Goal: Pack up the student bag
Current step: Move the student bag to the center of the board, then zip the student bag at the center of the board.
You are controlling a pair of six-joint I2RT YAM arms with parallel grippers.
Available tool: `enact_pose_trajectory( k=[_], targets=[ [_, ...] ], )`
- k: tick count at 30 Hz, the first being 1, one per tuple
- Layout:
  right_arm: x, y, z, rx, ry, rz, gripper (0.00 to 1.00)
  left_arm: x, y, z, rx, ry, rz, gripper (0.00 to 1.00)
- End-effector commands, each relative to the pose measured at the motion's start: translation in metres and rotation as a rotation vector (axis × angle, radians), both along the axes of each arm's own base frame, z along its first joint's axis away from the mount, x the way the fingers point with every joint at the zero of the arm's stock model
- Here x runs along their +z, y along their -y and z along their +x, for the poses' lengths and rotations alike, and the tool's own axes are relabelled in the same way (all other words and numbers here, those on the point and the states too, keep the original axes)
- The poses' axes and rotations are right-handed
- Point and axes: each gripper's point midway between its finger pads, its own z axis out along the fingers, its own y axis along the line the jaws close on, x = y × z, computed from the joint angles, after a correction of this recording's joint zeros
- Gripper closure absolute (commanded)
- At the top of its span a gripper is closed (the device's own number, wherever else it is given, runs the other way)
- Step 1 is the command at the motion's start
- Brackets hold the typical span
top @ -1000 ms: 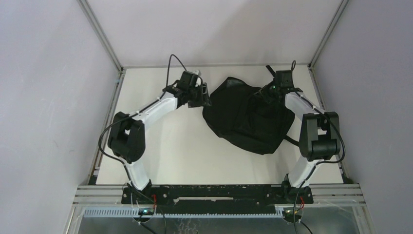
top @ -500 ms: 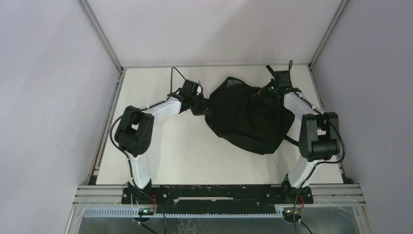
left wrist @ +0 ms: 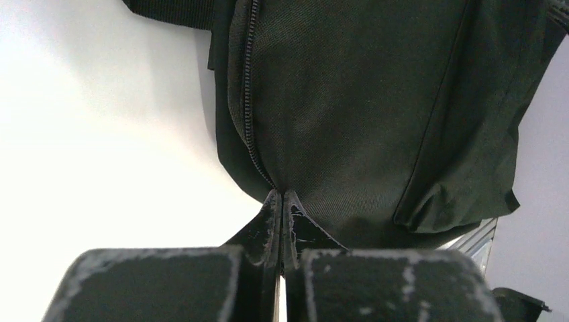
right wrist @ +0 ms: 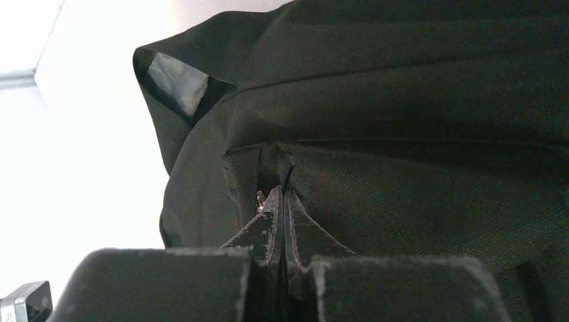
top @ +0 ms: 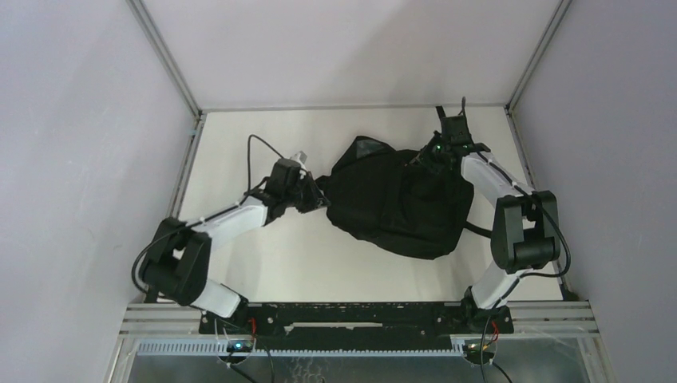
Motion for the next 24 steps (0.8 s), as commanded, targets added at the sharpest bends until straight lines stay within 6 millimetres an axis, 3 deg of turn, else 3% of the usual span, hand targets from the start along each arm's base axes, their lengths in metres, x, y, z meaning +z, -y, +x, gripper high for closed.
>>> enact_pose_trajectory(
  k=[1, 6, 7, 9, 10, 14, 18, 24],
  targets=[
    [0.034, -0.020, -0.009, 0.120, 0.095, -0.060, 1.00, -0.001, -0.029, -0.033, 0.066, 0.019, 0.008, 1.00],
    [0.046, -0.051, -0.029, 0.218, 0.136, -0.075, 1.00, 0.003, -0.052, -0.067, 0.076, 0.031, 0.031, 0.99],
    [0.050, -0.054, -0.032, 0.224, 0.151, -0.075, 1.00, 0.007, -0.055, -0.071, 0.073, 0.040, 0.038, 0.92],
    [0.055, -0.058, -0.034, 0.225, 0.167, -0.078, 1.00, 0.020, -0.060, -0.072, 0.072, 0.069, 0.058, 0.68],
    [0.059, -0.059, -0.034, 0.224, 0.179, -0.079, 1.00, 0.028, -0.064, -0.070, 0.079, 0.088, 0.077, 0.61],
    [0.064, -0.068, -0.036, 0.245, 0.202, -0.083, 1.00, 0.072, -0.072, -0.053, 0.098, 0.190, 0.130, 0.52],
    [0.058, -0.072, -0.041, 0.247, 0.195, -0.135, 1.00, 0.116, -0.048, -0.025, 0.062, 0.262, 0.061, 0.52],
    [0.053, -0.074, -0.048, 0.226, 0.200, -0.141, 1.00, 0.131, 0.019, 0.014, -0.074, 0.220, -0.027, 0.51]
  ],
)
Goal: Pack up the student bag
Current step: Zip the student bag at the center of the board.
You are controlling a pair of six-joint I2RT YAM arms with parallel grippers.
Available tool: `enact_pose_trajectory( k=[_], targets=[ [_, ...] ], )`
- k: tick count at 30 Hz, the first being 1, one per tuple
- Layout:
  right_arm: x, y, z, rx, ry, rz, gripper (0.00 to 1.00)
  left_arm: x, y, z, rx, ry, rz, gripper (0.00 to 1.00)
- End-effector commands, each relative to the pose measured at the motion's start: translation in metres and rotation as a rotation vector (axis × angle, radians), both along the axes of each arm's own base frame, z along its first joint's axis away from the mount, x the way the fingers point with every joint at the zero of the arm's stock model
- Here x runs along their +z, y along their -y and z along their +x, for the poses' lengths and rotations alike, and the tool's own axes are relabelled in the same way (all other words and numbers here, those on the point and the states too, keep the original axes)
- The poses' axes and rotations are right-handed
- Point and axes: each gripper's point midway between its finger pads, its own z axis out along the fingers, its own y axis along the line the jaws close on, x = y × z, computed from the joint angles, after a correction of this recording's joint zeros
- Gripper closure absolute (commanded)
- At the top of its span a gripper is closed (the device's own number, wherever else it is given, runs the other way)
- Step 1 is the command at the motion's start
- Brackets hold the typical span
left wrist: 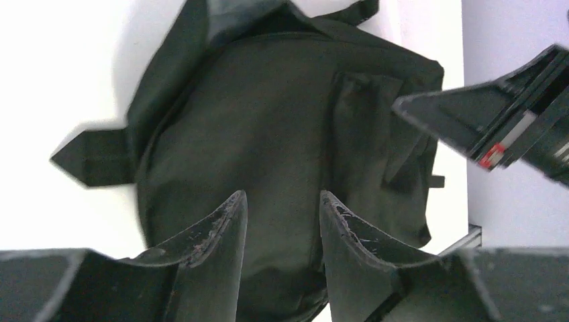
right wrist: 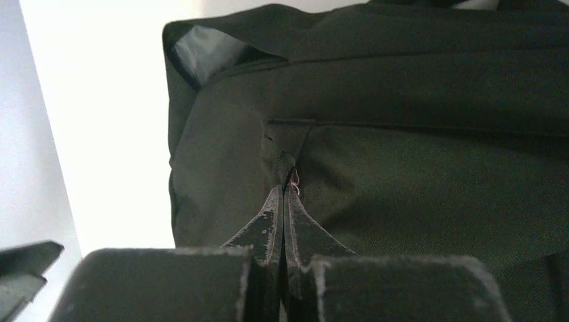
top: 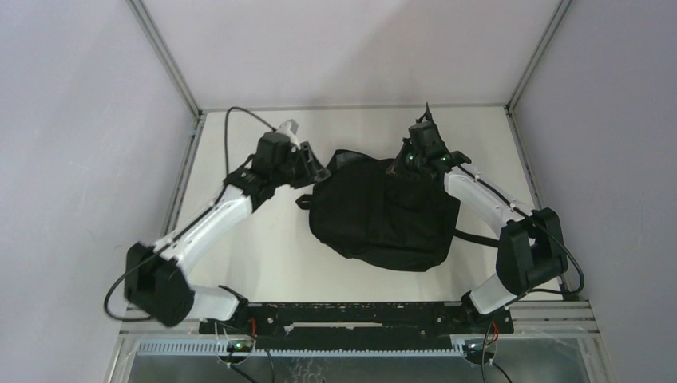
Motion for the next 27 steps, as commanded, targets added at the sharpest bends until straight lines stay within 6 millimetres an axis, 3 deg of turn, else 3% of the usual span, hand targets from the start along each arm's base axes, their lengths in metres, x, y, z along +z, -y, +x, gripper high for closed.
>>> enact_pose_trajectory(
  k=[1, 6, 12, 17, 27],
  targets=[
    [0.015, 0.003, -0.001, -0.027, 0.069, 0.002, 1.00, 0.022, 0.056, 0.026, -0.145, 0.016, -0.064, 0.51],
    [0.006, 0.007, -0.006, -0.031, 0.048, -0.010, 1.00, 0.018, 0.114, 0.043, -0.263, -0.046, -0.143, 0.51],
    [0.005, 0.010, -0.009, -0.034, 0.046, -0.012, 1.00, 0.015, 0.158, 0.056, -0.335, -0.084, -0.192, 0.50],
    [0.009, 0.011, -0.008, -0.037, 0.054, -0.006, 1.00, -0.001, 0.176, 0.063, -0.358, -0.125, -0.149, 0.50],
    [0.012, 0.013, -0.009, -0.035, 0.059, -0.006, 1.00, -0.025, 0.188, 0.075, -0.353, -0.184, -0.101, 0.52]
  ],
)
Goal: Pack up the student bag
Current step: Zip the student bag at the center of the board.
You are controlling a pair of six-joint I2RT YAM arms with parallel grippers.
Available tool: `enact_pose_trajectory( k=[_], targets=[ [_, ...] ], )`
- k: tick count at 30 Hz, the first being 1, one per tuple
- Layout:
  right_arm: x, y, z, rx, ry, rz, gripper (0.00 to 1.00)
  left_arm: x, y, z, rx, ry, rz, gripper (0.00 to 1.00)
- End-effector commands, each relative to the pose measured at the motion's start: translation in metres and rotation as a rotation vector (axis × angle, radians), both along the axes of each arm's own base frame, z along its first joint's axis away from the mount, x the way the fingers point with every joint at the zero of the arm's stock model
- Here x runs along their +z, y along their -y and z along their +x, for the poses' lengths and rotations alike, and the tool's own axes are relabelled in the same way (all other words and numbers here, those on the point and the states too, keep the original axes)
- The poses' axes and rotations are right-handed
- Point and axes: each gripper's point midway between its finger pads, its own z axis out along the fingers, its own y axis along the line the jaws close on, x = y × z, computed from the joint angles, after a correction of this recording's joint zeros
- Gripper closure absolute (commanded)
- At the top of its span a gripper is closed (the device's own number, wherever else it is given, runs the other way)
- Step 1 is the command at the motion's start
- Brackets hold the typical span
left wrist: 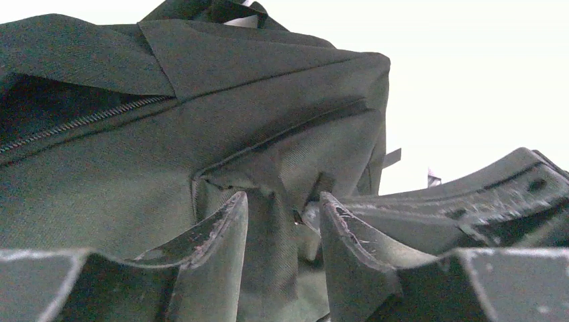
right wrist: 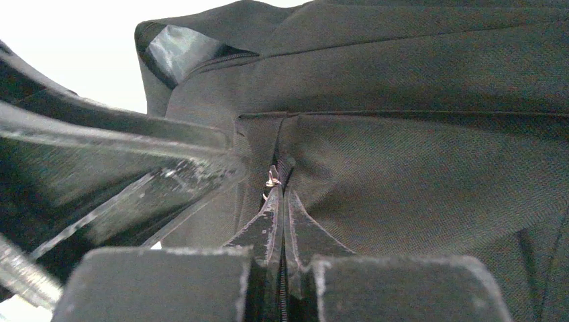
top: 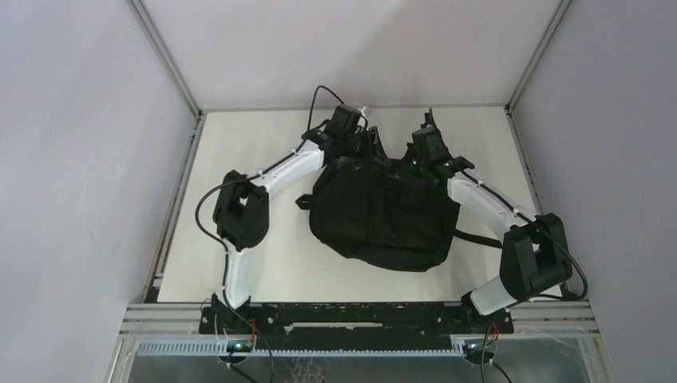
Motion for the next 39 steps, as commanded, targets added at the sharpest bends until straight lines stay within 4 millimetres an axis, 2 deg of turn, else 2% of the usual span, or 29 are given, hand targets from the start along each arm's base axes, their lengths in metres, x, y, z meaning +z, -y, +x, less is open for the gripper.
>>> enact_pose_trajectory(
  k=[1, 5, 8, 10, 14, 15, 24, 30, 39],
  targets=[
    [0.025, 0.003, 0.002, -0.008, 0.068, 0.025, 1.00, 0.012, 0.011, 0.004, -0.024, 0.008, -0.008, 0.53],
    [0.024, 0.002, 0.002, -0.005, 0.063, 0.027, 1.00, 0.004, 0.016, 0.007, -0.025, -0.008, -0.004, 0.54],
    [0.023, 0.000, 0.003, -0.002, 0.061, 0.032, 1.00, 0.003, 0.022, 0.007, -0.041, -0.017, -0.027, 0.61],
    [0.022, 0.000, 0.002, -0.002, 0.058, 0.032, 1.00, 0.004, 0.026, 0.007, -0.057, -0.016, -0.047, 0.70],
    [0.021, 0.000, 0.001, -0.001, 0.055, 0.026, 1.00, 0.006, 0.030, 0.006, -0.074, -0.013, -0.069, 0.98],
    [0.021, 0.001, 0.000, -0.002, 0.052, 0.023, 1.00, 0.008, 0.031, 0.005, -0.076, -0.011, -0.073, 1.00],
    [0.022, 0.000, -0.009, 0.008, 0.046, -0.005, 1.00, 0.022, 0.020, 0.012, -0.038, 0.049, -0.071, 1.00],
    [0.022, -0.006, -0.026, 0.035, 0.047, -0.004, 1.00, 0.025, 0.010, 0.019, 0.007, 0.072, -0.069, 1.00],
    [-0.005, -0.020, -0.063, 0.097, -0.014, -0.017, 1.00, 0.029, -0.009, 0.034, 0.062, 0.082, -0.078, 1.00]
  ],
)
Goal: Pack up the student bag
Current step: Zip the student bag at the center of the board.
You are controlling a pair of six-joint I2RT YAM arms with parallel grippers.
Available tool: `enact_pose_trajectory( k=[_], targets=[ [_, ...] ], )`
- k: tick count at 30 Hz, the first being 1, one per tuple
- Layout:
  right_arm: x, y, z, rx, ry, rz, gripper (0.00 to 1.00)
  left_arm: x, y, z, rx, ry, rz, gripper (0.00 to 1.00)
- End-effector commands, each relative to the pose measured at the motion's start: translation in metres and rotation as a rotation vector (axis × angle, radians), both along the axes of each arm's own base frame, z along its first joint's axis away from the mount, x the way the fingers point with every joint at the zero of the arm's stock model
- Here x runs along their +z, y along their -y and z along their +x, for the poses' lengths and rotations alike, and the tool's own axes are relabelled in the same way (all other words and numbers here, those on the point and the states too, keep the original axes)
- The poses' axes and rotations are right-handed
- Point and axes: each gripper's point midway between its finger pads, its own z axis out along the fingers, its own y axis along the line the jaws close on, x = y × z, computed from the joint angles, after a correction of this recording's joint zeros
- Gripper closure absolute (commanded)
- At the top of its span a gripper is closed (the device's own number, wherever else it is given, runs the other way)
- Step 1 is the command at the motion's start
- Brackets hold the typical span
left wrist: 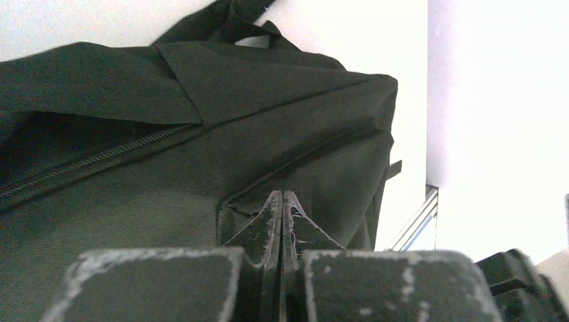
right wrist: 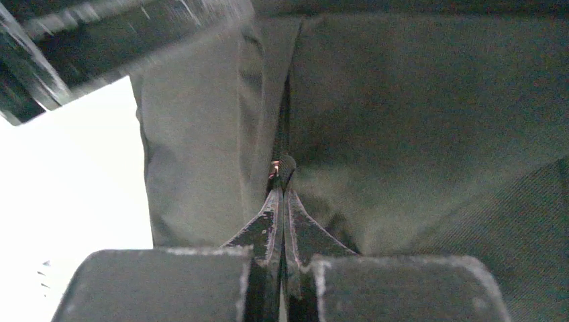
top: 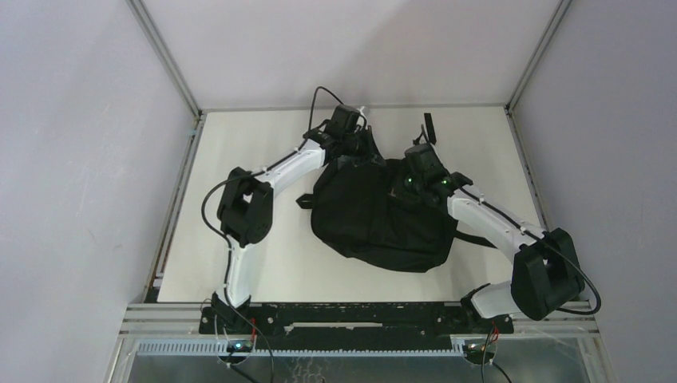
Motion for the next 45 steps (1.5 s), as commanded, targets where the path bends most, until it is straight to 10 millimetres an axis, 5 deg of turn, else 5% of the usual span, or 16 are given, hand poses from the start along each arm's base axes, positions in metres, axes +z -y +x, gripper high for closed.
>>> enact_pose_trajectory(
  k=[1, 10, 18, 27, 36, 45],
  targets=[
    [-0.004, -0.010, -0.025, 0.043, -0.020, 0.012, 1.00, 0.044, -0.016, 0.021, 0.062, 0.104, -0.064, 1.00],
    [-0.016, -0.015, -0.071, 0.100, -0.052, -0.010, 1.00, 0.048, -0.030, 0.034, 0.093, 0.111, -0.069, 1.00],
    [-0.022, -0.010, -0.083, 0.093, -0.072, -0.017, 1.00, 0.056, -0.029, 0.007, 0.046, 0.130, -0.066, 1.00],
    [-0.029, -0.010, -0.084, 0.087, -0.084, -0.016, 1.00, 0.040, -0.017, -0.057, -0.070, 0.147, 0.048, 0.53],
    [-0.032, -0.011, -0.084, 0.085, -0.096, -0.013, 1.00, 0.013, -0.012, -0.057, -0.098, 0.171, 0.262, 0.36],
    [-0.032, -0.015, -0.084, 0.093, -0.101, 0.005, 1.00, -0.013, -0.009, -0.053, -0.110, 0.141, 0.325, 0.37]
  ],
)
